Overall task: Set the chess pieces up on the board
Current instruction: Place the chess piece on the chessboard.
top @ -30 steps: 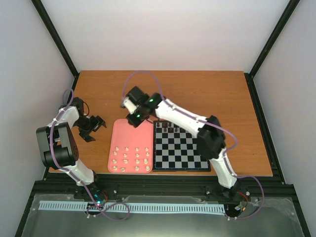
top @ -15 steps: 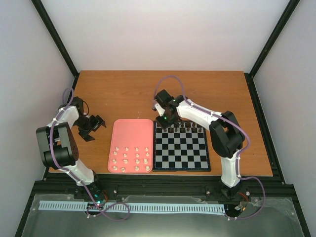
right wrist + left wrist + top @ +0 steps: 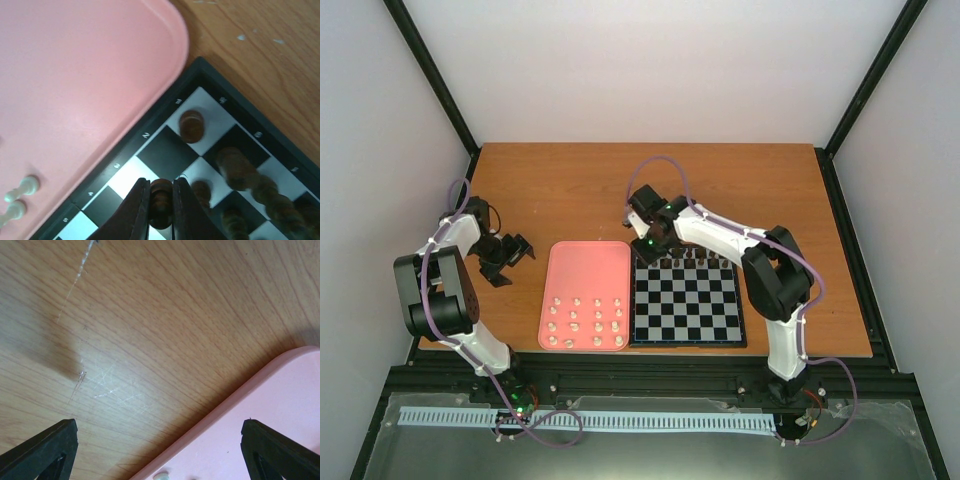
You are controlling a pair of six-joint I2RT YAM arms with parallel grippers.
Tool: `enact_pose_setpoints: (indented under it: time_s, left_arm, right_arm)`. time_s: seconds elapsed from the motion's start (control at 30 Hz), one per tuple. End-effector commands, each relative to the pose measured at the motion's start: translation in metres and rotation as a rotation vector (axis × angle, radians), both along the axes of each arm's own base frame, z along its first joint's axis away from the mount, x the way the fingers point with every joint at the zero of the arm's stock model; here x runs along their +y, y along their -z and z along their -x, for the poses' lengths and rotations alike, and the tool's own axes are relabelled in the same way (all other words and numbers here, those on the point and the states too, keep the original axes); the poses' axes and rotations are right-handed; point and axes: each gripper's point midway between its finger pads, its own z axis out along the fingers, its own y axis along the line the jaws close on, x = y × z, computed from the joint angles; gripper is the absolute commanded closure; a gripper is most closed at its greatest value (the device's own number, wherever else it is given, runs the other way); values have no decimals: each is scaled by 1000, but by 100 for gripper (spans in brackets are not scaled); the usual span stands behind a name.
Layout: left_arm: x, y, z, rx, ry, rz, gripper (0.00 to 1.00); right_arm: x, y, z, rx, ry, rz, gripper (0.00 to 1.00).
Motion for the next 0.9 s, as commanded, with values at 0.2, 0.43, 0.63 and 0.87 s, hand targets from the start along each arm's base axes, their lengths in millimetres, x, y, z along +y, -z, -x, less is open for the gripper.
enact_pose_setpoints:
  time_s: [0.2,0.43,0.63,0.87]
  left_arm:
    - [1,-5,-6,-17,21,-7,0]
    - [1,-4,-6,-16,21,-3,0]
    - [0,-3,-6,-15,23,0,0]
    - [0,-3,-6,-16,24,3,0]
  right_arm:
    - [15,12,4,-20,-2,42,97]
    - [10,24,-4,-35,34,86,97]
    - [12,25,-11,-57,49,85,97]
    - [16,27,-14,-56,46,87,97]
